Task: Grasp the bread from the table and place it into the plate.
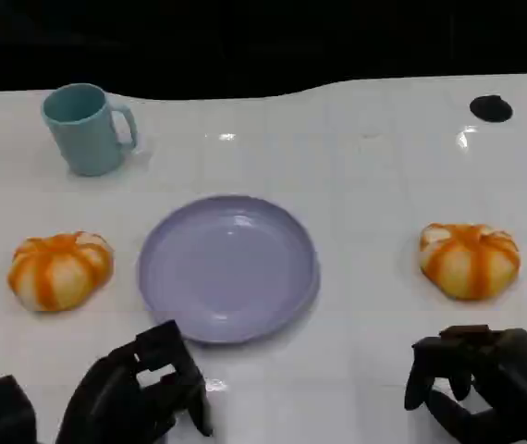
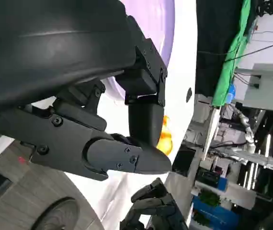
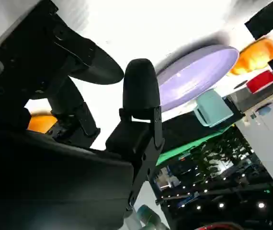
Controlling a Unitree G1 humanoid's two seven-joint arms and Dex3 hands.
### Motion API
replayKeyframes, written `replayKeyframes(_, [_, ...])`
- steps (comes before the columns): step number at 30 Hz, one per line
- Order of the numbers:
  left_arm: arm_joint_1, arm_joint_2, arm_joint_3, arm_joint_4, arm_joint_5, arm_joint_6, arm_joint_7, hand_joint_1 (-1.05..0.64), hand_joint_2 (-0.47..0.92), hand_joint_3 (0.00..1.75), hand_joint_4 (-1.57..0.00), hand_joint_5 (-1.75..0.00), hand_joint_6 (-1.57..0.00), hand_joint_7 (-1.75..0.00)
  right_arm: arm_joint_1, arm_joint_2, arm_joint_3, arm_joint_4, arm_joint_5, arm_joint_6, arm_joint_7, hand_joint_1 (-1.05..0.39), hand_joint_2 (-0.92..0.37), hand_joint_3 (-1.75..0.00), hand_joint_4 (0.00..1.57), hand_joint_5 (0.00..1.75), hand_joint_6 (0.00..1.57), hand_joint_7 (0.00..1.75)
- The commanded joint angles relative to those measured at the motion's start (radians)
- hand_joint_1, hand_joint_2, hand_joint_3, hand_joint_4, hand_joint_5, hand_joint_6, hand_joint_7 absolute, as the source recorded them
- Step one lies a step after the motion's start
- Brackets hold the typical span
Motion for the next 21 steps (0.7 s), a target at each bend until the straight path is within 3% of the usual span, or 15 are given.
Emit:
replayKeyframes(1, [0.005, 0.012, 0.002, -0.005, -0.007, -0.002, -0.01, -0.61, 0.92, 0.2, -0.8, -1.75, -0.72, -1.51, 0.001, -0.013, -0.018, -0.001, 0.003, -0.005, 0.002, -0.08, -0.21, -1.46, 0.93, 1.7, 0.88, 1.25])
replayKeyframes(21, [0.003, 0.016, 0.003, -0.005, -0.002, -0.007, -0.008, -0.6, 0.92, 0.23, -0.8, -1.75, -0.72, -1.5, -0.009, -0.01, -0.016, 0.011, -0.01, -0.005, -0.01, -0.08, -0.22, -1.44, 0.94, 1.69, 0.89, 1.24])
